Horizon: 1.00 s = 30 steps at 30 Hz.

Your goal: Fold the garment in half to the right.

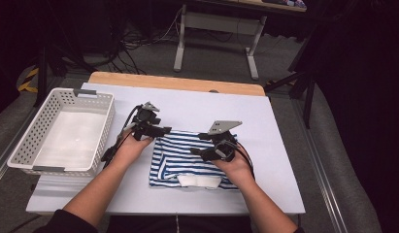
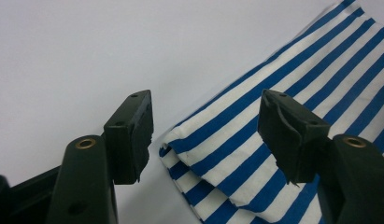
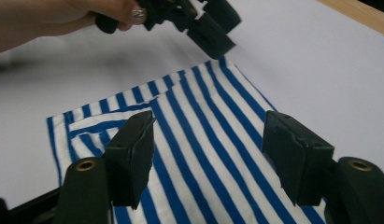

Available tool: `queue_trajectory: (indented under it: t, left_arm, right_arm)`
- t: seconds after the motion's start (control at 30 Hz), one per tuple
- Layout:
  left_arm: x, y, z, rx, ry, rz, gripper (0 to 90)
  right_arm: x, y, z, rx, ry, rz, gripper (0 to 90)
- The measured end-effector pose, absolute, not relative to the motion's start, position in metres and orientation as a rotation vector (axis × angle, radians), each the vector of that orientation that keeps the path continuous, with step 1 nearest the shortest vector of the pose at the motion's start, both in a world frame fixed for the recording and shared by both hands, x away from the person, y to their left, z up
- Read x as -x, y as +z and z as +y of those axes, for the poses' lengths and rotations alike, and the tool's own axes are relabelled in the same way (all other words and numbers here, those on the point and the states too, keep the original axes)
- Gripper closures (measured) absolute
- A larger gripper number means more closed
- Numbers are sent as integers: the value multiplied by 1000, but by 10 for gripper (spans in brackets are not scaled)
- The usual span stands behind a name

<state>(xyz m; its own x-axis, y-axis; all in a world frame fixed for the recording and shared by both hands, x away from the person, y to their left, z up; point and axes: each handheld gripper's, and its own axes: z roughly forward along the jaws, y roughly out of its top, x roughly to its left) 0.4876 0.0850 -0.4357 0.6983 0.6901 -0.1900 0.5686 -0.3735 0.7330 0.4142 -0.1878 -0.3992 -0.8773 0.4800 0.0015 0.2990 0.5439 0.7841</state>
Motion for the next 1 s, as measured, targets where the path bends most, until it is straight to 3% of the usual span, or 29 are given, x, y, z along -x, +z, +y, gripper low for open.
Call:
queue_trajectory:
  t: [0.73, 1.0]
  left_arm:
    - [-490, -438, 87, -2100, 180, 955, 398]
    - [-492, -442, 89, -2137, 153, 965, 471]
  right_arm:
    - [-380, -420, -124, -382, 1192, 2743, 457]
    - [-372, -429, -109, -317, 1153, 2816, 500]
